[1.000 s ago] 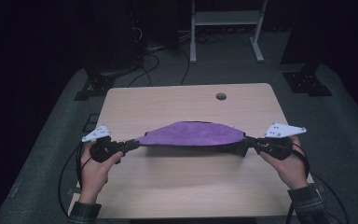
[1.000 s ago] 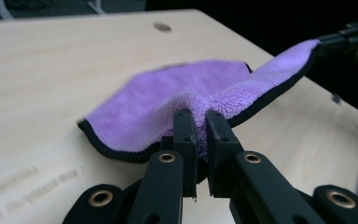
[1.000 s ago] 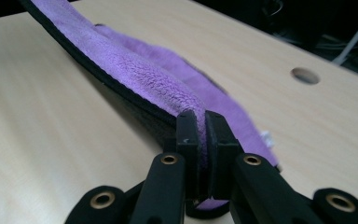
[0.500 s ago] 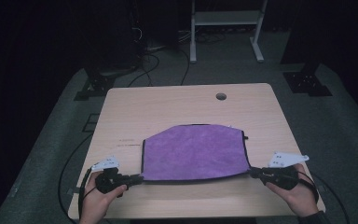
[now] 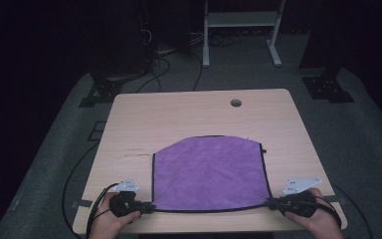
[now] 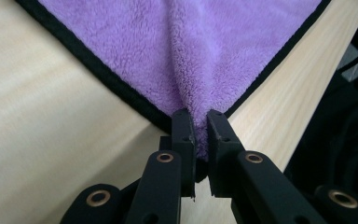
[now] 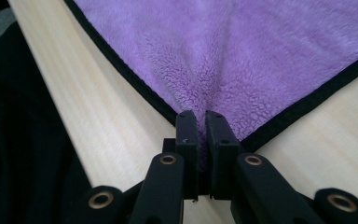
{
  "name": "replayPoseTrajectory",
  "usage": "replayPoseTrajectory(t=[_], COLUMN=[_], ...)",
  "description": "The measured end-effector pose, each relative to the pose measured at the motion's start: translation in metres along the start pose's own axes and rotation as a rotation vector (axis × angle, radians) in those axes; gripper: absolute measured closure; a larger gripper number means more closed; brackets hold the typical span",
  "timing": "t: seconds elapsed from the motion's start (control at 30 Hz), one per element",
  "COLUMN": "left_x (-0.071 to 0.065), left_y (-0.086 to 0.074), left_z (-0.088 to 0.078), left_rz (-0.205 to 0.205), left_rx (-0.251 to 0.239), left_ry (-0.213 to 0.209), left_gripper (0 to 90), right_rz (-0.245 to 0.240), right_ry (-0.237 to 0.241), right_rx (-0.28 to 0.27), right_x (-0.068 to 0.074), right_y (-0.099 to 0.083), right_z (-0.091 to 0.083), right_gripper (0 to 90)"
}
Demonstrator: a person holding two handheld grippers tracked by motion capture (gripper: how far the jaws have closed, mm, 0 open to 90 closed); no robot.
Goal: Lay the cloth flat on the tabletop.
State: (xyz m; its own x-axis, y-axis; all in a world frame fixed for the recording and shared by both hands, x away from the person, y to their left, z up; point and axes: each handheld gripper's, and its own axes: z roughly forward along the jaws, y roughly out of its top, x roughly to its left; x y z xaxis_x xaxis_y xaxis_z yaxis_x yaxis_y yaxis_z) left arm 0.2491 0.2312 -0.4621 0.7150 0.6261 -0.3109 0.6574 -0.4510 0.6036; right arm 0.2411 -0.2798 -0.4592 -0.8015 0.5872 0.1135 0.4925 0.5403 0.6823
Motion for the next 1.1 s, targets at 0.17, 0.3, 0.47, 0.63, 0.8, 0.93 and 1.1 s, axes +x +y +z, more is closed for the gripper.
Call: replayPoseTrajectory(t=[0.17,0.3,0.47,0.63,0.8,0.93,1.1], left_x=[0.001,0.005,0.017,0.041,0.079,0.093,0.106], left_y=[-0.004,0.011,0.036,0.060,0.094,0.104,0.115], left_z=[-0.001,-0.014,-0.018,-0.012,0.007,0.022,0.050], left_rz=[-0.001,0.017,0.050,0.054,0.030,0.022,0.009], left_rx=[-0.003,-0.097,-0.144,-0.167,-0.183,-0.166,-0.120], left_ry=[-0.010,-0.010,0.047,0.132,0.213,0.222,0.215], left_gripper=[78.2,65.2,59.5,57.1,53.2,52.1,53.4], right_rz=[-0.009,-0.010,-0.019,-0.013,-0.002,-0.005,-0.003], right_ry=[0.037,0.038,0.004,-0.045,-0.100,-0.110,-0.109], right_rx=[0.024,-0.050,-0.108,-0.134,-0.136,-0.132,-0.128], right_x=[0.004,-0.001,-0.013,-0.028,-0.053,-0.060,-0.063], right_y=[-0.006,0.000,0.016,0.030,0.052,0.058,0.060], right_z=[0.003,-0.002,-0.005,0.003,0.019,0.027,0.034], right_gripper=[82.1,66.6,60.2,57.0,56.3,56.8,58.1])
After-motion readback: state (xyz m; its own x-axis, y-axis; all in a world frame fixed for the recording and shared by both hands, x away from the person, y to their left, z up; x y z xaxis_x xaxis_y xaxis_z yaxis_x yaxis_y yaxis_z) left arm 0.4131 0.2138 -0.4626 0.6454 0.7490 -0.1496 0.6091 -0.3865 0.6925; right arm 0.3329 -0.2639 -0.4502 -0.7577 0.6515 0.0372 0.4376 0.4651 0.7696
